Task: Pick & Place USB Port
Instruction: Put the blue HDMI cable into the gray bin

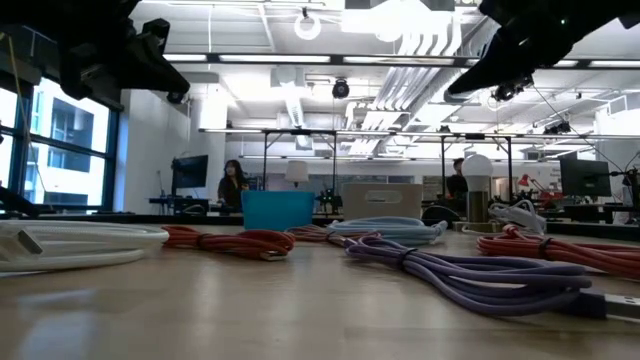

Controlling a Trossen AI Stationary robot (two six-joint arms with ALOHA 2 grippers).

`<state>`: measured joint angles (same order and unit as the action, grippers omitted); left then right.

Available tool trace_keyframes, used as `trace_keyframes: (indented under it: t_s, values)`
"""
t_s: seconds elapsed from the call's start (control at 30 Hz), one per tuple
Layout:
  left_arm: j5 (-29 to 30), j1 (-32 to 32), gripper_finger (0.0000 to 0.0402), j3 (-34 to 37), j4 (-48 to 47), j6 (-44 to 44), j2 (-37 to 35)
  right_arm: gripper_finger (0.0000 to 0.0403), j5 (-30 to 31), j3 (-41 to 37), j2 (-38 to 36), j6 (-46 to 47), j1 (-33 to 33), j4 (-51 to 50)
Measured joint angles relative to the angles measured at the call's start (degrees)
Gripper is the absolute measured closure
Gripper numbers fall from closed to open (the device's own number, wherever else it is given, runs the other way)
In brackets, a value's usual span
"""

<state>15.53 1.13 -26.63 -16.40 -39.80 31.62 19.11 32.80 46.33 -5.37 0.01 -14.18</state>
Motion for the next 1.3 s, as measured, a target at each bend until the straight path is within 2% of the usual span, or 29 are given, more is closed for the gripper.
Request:
trace_keyframes:
  t_s: [0.53,0.87,1.3]
  values:
    - [-1.6,0.0,0.0401,0.0,1.8,2.2,0.0,0.0372,-1.9,0.0,8.3,0.4,0.0,3.3]
    - [-1.6,0.0,0.0401,0.0,1.7,2.2,0.0,0.0368,-3.4,0.0,12.1,5.3,-0.1,3.3]
    - [-2.2,0.0,0.0401,0.0,1.5,2.3,0.0,0.0294,-3.2,0.0,20.4,9.0,0.0,4.9]
